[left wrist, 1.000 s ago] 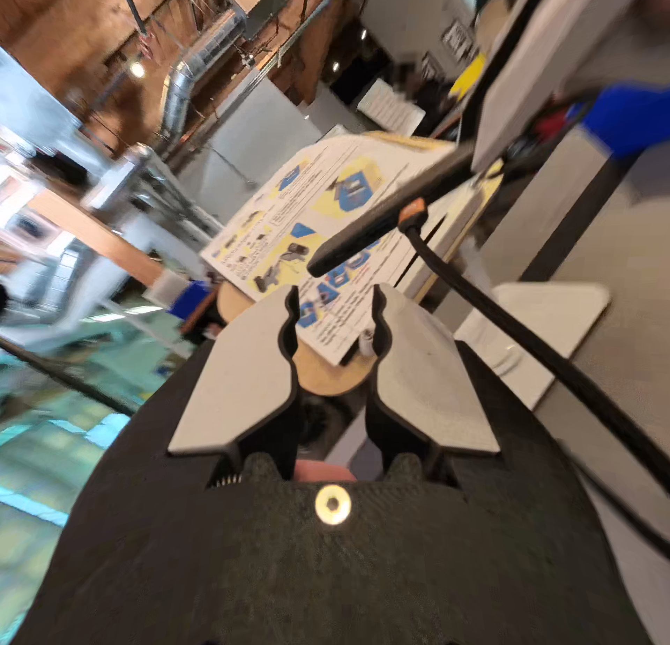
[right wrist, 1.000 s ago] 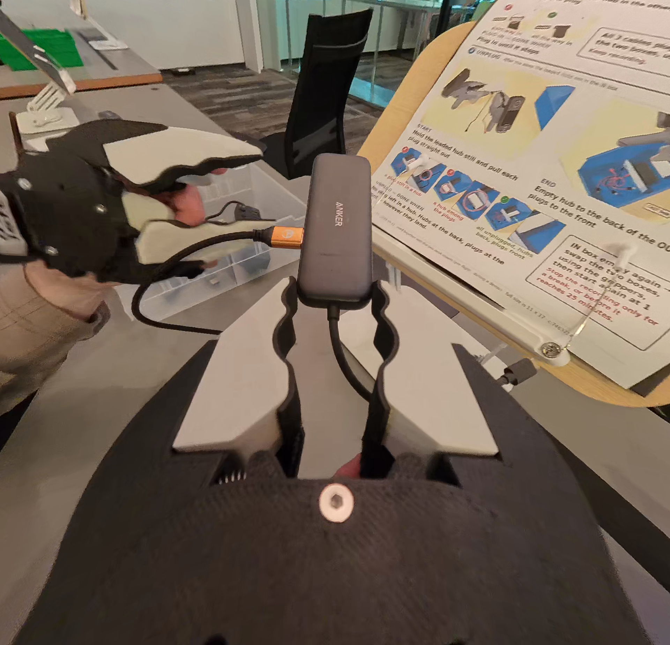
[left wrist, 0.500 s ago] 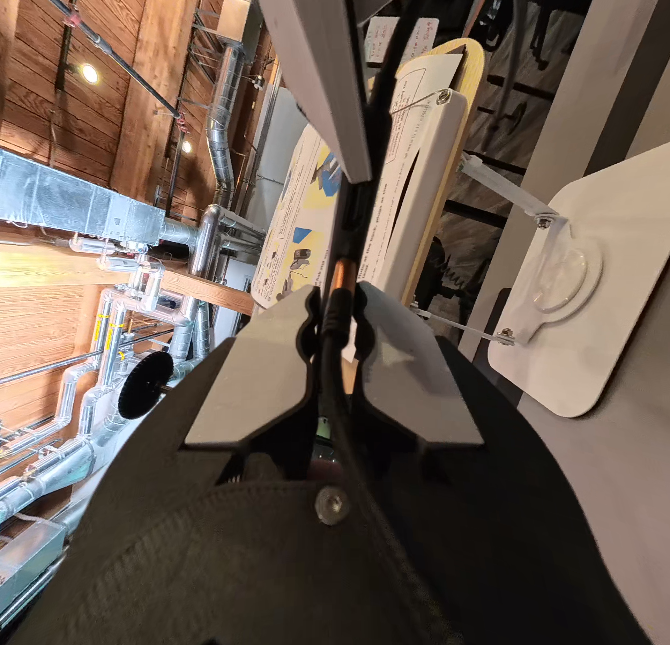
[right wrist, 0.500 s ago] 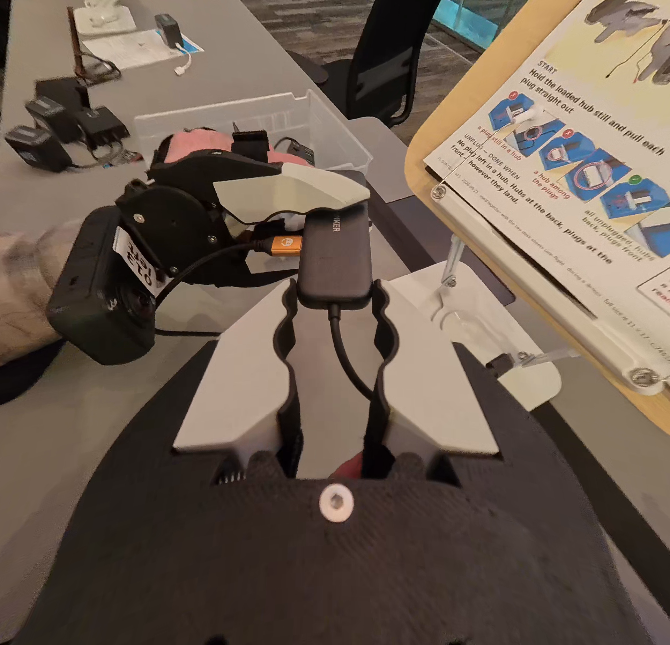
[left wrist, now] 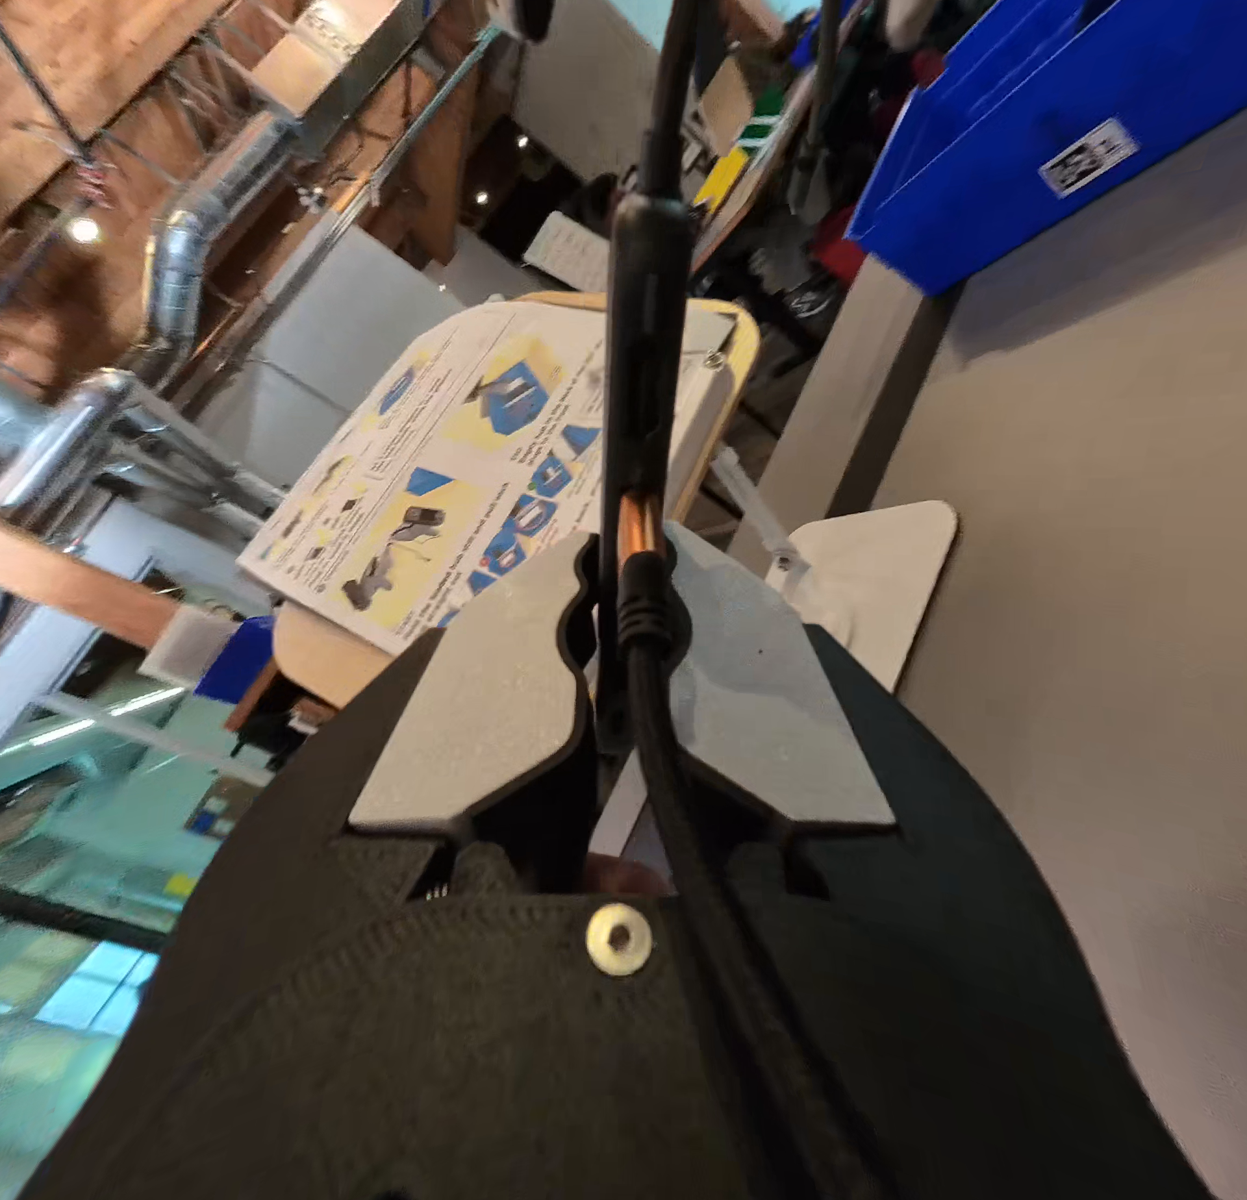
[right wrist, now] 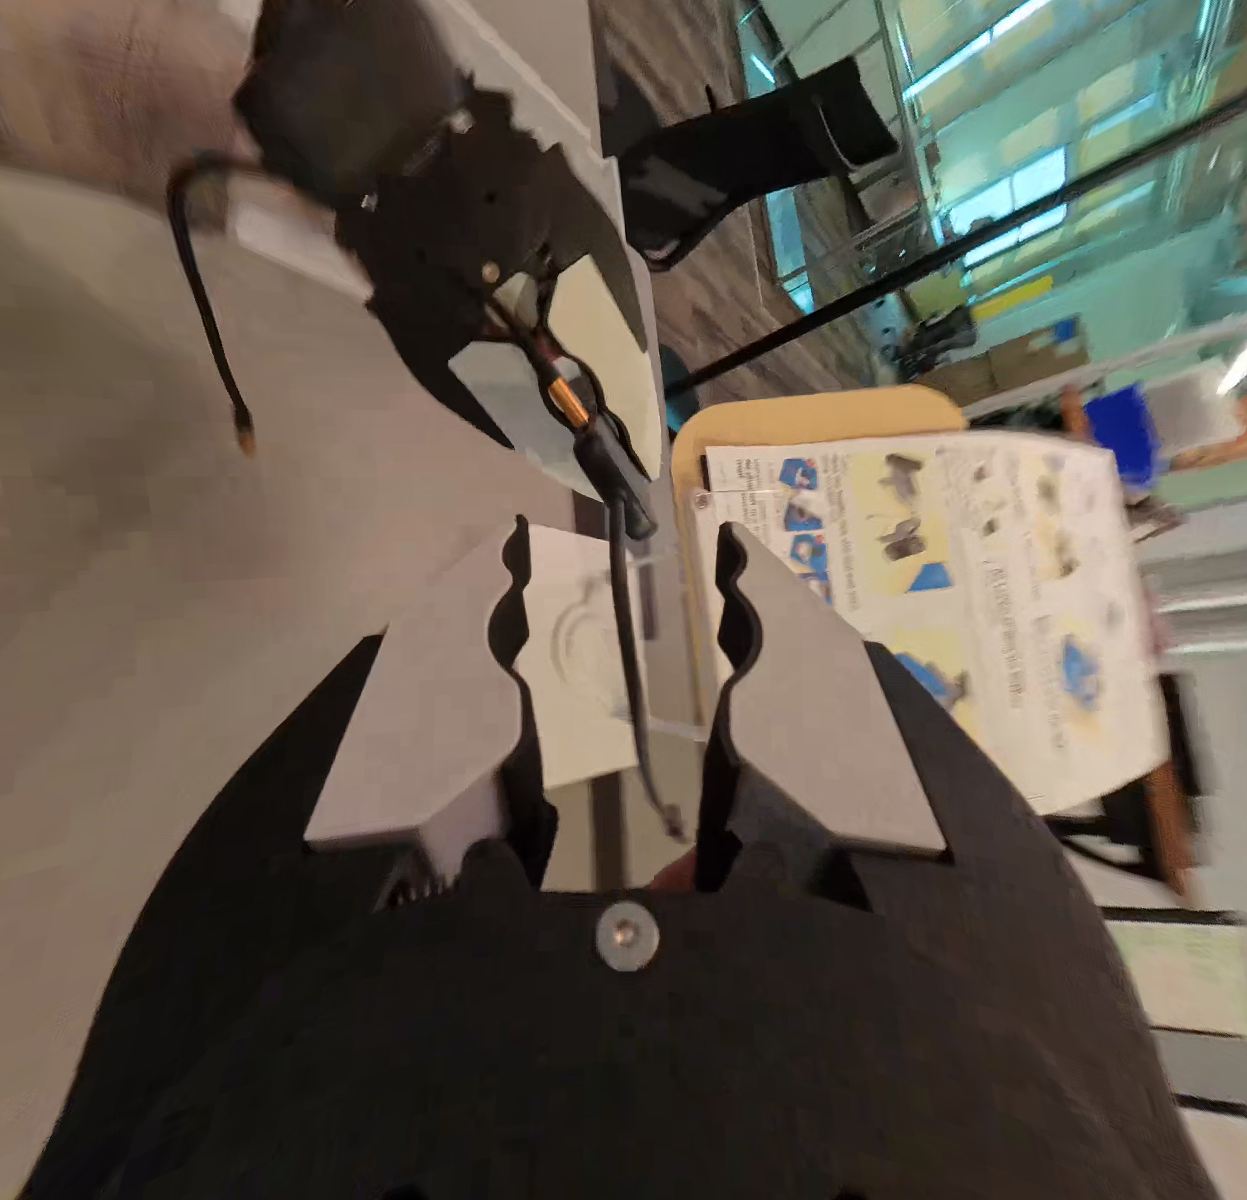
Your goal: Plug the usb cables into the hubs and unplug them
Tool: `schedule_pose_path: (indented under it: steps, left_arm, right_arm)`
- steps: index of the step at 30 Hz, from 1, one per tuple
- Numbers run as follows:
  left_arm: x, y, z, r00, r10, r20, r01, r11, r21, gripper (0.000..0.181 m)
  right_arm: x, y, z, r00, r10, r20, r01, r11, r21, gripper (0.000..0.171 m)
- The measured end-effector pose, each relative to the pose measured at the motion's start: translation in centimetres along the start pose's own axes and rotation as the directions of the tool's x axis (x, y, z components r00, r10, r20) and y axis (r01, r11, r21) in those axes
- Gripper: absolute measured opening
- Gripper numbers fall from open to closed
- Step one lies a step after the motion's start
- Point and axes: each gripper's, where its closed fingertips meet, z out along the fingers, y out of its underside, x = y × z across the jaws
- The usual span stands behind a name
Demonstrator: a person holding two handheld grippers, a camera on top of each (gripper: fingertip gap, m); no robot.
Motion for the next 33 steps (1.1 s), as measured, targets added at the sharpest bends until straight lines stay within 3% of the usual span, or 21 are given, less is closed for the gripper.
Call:
schedule_pose_path:
  steps: [5,10,12,18,22,23,27,33]
  left_arm:
    - [1.8,-1.7,-0.4,0.993,0.05,-0.111,-0.047,0.998,0.033,0.013]
    - [3.5,-2.9,0.0,0.98,0.108,-0.166,-0.105,0.994,0.03,0.012]
    - [4.1,-3.3,0.2,0.977,0.115,-0.177,-0.109,0.993,0.041,0.012]
    - [5.1,-2.8,0.9,0.974,0.143,-0.176,-0.141,0.99,0.023,0.013]
    - [5.3,-2.0,1.4,0.967,0.189,-0.169,-0.196,0.98,-0.027,0.024]
    - [5.2,-1.6,1.4,0.967,0.195,-0.165,-0.205,0.978,-0.044,0.034]
    - [4.1,-1.0,1.0,0.979,0.133,-0.155,-0.144,0.988,-0.061,0.042]
    - [-0.1,0.1,0.3,0.995,0.097,0.003,-0.096,0.989,-0.115,0.032]
  right_arm:
    - [-0.7,1.0,0.7,0.926,-0.371,-0.075,0.356,0.921,-0.158,0.044]
    - [-1.8,2.7,1.7,0.853,-0.517,-0.063,0.49,0.838,-0.239,0.028]
    - [-2.5,3.0,2.1,0.832,-0.553,-0.054,0.526,0.815,-0.243,0.014]
    - [-3.3,4.3,2.7,0.849,-0.522,-0.078,0.486,0.831,-0.27,0.01]
    - [-3.0,5.1,2.5,0.875,-0.469,-0.12,0.424,0.862,-0.278,0.01]
    - [-2.8,5.4,2.4,0.882,-0.451,-0.135,0.401,0.87,-0.288,0.01]
    - [-1.9,6.5,1.5,0.903,-0.393,-0.172,0.33,0.892,-0.308,0.009]
    - [-0.9,8.1,-0.6,0.919,-0.326,-0.22,0.246,0.913,-0.326,0.009]
